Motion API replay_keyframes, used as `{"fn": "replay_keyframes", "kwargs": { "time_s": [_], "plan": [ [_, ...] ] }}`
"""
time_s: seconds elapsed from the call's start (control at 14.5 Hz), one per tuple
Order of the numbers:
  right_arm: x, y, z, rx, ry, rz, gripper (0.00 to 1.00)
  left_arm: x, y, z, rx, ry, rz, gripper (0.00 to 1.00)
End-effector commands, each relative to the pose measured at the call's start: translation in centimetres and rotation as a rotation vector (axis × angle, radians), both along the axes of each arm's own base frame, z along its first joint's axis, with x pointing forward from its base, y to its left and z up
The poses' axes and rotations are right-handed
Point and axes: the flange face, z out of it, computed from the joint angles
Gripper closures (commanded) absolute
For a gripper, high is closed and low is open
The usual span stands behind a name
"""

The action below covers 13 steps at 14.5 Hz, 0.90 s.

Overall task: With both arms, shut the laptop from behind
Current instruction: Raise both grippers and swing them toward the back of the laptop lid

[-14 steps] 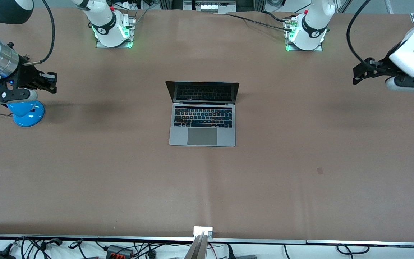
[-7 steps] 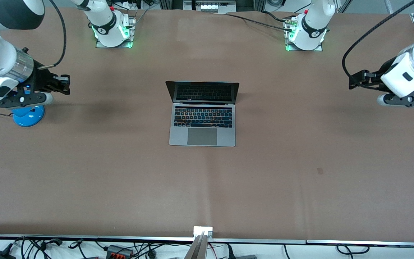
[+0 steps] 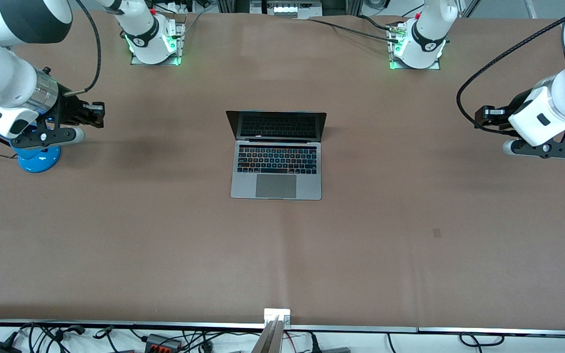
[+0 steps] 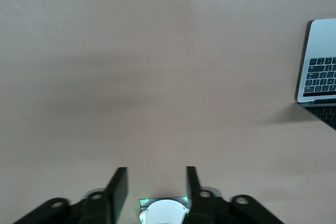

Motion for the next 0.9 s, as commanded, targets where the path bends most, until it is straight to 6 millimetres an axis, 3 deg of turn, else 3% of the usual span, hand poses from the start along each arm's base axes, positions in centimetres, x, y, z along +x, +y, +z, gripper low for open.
{"fn": "replay_keyframes", "kwargs": {
  "time_s": [0.0, 0.14, 0.41, 0.62, 0.83],
  "plan": [
    [-0.4, 0.6, -0.2, 0.010, 0.013, -0.005, 1.00, 0.2, -0.3, 0.5, -0.033, 0.013, -0.012, 0.99],
    [-0.4, 0.9, -0.3, 0.010, 0.018, -0.001, 1.00, -0.1, -0.9, 0.9, -0.039, 0.015, -0.023, 0.99],
    [-0.7, 1.5, -0.3, 0.005, 0.030, 0.000, 1.00, -2.1, -6.9, 1.1, -0.067, 0.041, -0.115, 0.99],
    [-1.5, 4.5, -1.8, -0.008, 0.090, 0.047, 1.00, -3.8, -9.9, 1.4, -0.092, 0.062, -0.134, 0.99],
    [-2.2, 8.7, -4.7, 0.086, 0.217, -0.007, 1.00, -4.4, -10.6, 1.7, -0.133, 0.073, -0.118, 0.99]
  ]
}}
